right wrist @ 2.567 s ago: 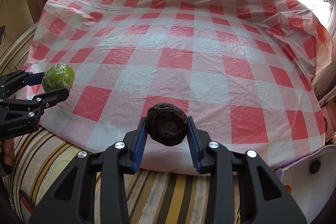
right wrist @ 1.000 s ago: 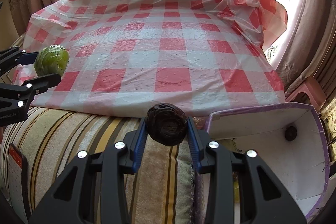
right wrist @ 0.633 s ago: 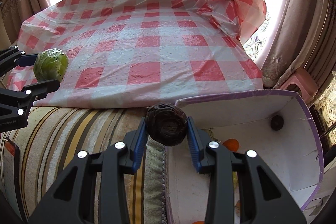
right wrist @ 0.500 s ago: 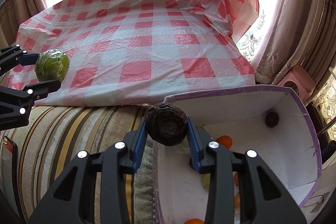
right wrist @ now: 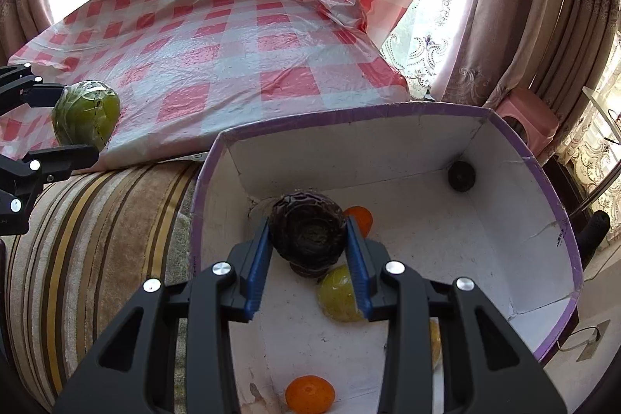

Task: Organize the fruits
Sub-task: 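Lift both held fruits and carry them over the white box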

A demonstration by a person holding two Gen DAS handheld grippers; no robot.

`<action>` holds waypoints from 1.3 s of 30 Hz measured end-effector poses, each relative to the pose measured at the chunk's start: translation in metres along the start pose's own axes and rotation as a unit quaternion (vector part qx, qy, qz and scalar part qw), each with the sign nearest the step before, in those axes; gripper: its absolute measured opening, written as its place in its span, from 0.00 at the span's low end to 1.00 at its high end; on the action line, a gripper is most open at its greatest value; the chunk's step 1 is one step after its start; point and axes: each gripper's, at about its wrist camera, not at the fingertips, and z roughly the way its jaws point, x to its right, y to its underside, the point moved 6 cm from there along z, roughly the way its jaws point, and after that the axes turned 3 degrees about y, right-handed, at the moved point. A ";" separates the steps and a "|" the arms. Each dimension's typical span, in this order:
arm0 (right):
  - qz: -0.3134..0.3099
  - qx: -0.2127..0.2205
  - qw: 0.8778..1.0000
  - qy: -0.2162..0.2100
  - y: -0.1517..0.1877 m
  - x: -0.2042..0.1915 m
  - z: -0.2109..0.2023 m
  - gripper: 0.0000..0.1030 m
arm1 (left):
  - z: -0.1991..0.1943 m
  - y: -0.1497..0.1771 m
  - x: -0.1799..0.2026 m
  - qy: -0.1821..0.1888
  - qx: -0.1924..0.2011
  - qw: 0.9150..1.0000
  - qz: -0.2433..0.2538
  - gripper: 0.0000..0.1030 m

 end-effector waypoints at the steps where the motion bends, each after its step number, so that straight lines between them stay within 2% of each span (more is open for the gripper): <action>1: 0.003 -0.001 1.000 0.002 0.002 0.003 0.000 0.36 | 0.002 -0.002 0.004 0.002 -0.001 1.000 0.003 0.59; 10: 0.028 -0.007 0.999 0.027 0.012 0.035 0.001 0.36 | 0.016 -0.018 0.032 0.025 -0.007 1.000 0.014 0.59; 14: 0.031 -0.011 0.998 0.060 0.017 0.049 0.003 0.36 | 0.023 -0.026 0.048 0.044 -0.010 0.999 0.009 0.59; 19: 0.039 -0.010 0.995 0.091 0.019 0.066 0.005 0.36 | 0.037 -0.038 0.070 0.048 -0.013 0.999 0.010 0.59; 25: 0.040 -0.011 0.990 0.137 0.024 0.080 0.007 0.36 | 0.058 -0.039 0.102 0.079 -0.042 0.996 0.014 0.59; 30: 0.049 -0.013 0.987 0.150 0.027 0.087 0.011 0.36 | 0.074 -0.034 0.112 0.107 -0.063 0.992 -0.017 0.59; 39: 0.062 -0.011 0.985 0.158 0.031 0.092 0.017 0.36 | 0.090 -0.037 0.118 0.103 -0.075 0.990 -0.059 0.59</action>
